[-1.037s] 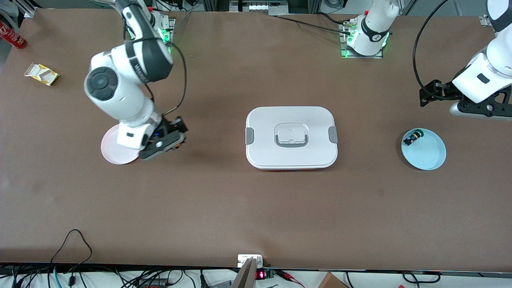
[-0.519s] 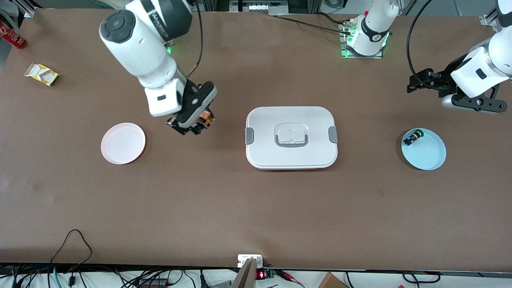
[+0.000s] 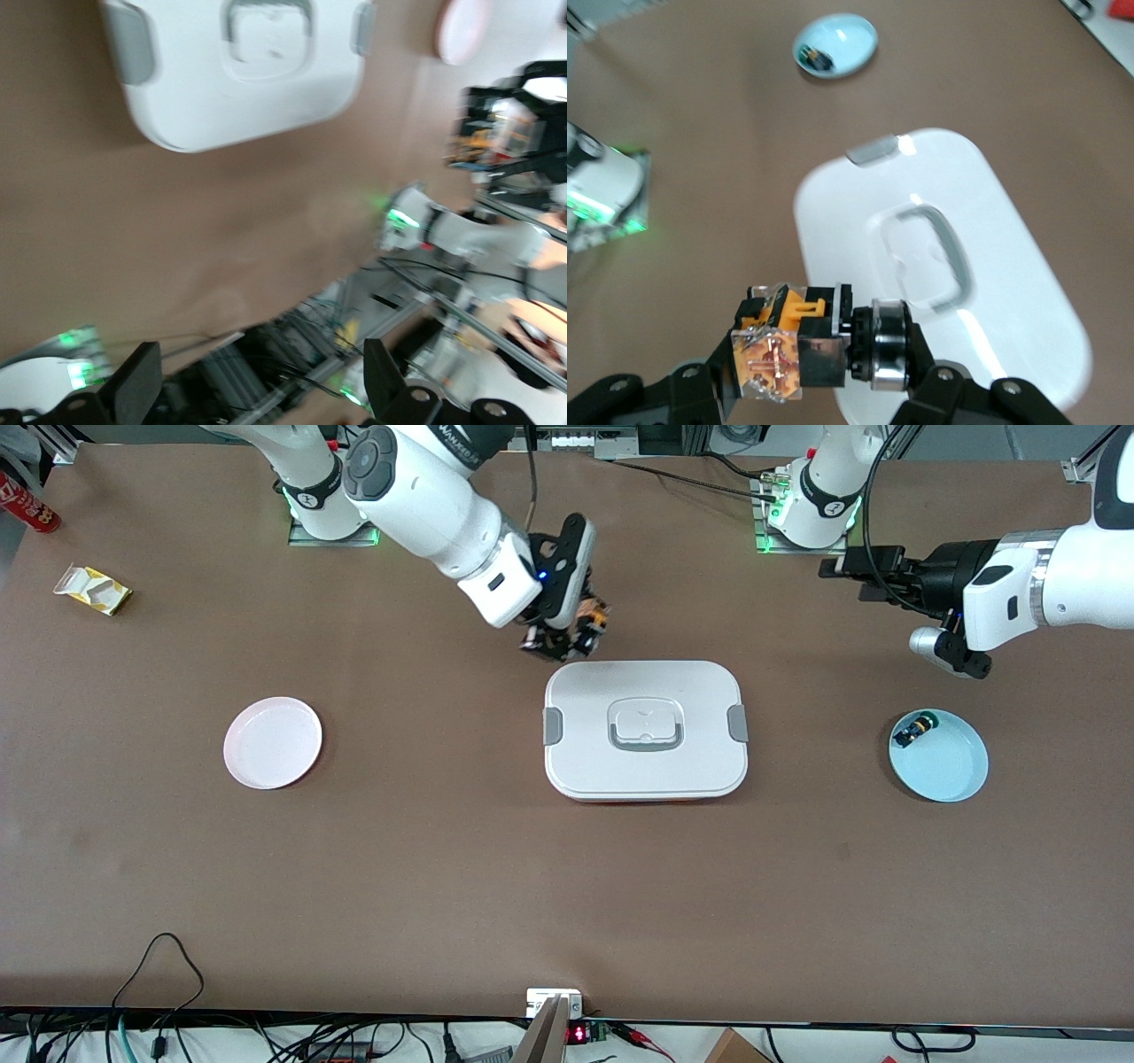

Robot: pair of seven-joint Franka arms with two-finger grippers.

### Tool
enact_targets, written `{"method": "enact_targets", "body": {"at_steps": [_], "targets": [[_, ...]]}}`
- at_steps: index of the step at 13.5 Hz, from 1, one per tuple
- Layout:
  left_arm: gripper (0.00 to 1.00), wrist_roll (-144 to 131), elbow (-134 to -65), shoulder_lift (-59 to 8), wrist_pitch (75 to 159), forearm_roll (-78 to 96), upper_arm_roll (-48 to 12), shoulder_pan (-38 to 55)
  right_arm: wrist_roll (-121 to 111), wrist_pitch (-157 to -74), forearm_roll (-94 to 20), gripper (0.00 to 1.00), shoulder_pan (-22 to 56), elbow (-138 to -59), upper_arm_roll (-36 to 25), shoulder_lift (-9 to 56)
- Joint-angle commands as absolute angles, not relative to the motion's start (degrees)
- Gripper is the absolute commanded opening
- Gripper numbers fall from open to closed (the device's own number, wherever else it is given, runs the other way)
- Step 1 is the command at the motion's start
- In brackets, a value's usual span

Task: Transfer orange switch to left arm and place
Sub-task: 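Lift the switch over the box with the right gripper while the left gripper approaches, then bring the left gripper to the switch held by the right gripper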

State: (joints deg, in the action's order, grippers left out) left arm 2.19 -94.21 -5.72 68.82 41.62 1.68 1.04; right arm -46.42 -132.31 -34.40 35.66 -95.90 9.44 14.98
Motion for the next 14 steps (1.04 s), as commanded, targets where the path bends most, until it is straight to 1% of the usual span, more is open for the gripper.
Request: {"method": "enact_targets", "body": {"at_steps": [1, 2, 4, 6, 7, 8, 9, 10, 14], "targets": [[1.00, 2.8, -94.3, -8.8, 66.8, 50.5, 1.6, -0.4, -54.4, -135.3, -45.9, 0.15, 36.7, -95.9, 9.2, 14.8], [1.00, 3.5, -96.6, -8.7, 67.8, 55.1, 1.6, -0.4, -57.9, -135.4, -50.0, 0.15, 36.7, -95.8, 9.2, 14.9], [1.00, 11.1, -105.6, -8.2, 72.7, 64.7, 1.4, -0.4, -66.8, -135.4, -59.7, 0.15, 36.7, -95.7, 9.2, 15.2], [1.00, 16.6, -115.2, -6.1, 77.8, 73.7, 0.8, -0.3, -79.2, -135.4, -70.0, 0.14, 36.4, -95.8, 9.2, 16.3], [1.00, 17.7, -119.0, -3.8, 81.5, 75.7, -0.5, 0.3, -85.3, -135.4, -75.4, 0.14, 36.5, -95.8, 9.2, 16.7], [1.00, 19.1, -123.3, -1.2, 85.5, 78.4, -3.8, -0.2, -90.8, -135.4, -81.6, 0.13, 36.6, -95.8, 9.2, 17.1], [1.00, 20.5, -125.7, 0.1, 86.4, 81.1, -5.3, -0.3, -94.3, -135.4, -86.1, 0.13, 36.7, -95.8, 9.2, 17.3], [1.00, 21.4, -126.8, 0.2, 86.4, 83.4, -5.5, -0.4, -98.0, -135.4, -90.3, 0.13, 36.8, -95.8, 9.2, 17.4], [1.00, 21.4, -126.5, 0.1, 87.4, 89.6, -5.8, -0.1, -107.9, -134.6, -101.8, 0.13, 36.7, -95.6, 9.2, 18.1]]}}
